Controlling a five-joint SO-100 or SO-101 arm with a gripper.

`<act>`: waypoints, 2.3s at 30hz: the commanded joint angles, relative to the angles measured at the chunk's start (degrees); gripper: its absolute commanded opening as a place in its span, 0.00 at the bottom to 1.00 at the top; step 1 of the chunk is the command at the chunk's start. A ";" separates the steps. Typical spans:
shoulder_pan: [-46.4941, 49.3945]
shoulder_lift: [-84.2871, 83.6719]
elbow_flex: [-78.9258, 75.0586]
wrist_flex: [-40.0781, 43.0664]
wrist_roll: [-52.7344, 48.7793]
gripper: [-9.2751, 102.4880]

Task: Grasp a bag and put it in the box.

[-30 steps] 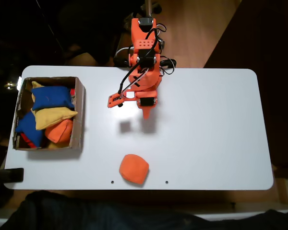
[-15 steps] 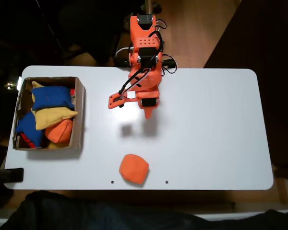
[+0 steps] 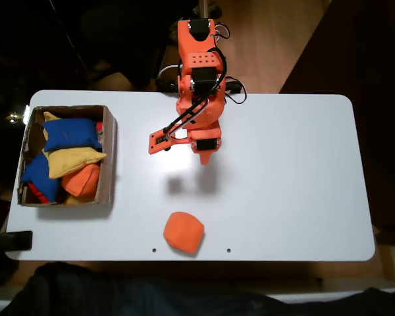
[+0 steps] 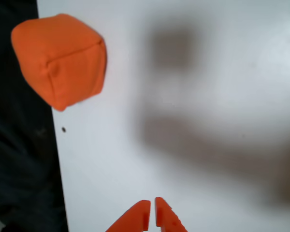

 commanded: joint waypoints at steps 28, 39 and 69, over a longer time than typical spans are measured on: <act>4.22 -17.84 -16.00 -0.70 0.97 0.08; 5.19 -23.55 -22.24 -0.44 2.11 0.08; 9.23 -32.96 -35.24 -5.01 0.62 0.08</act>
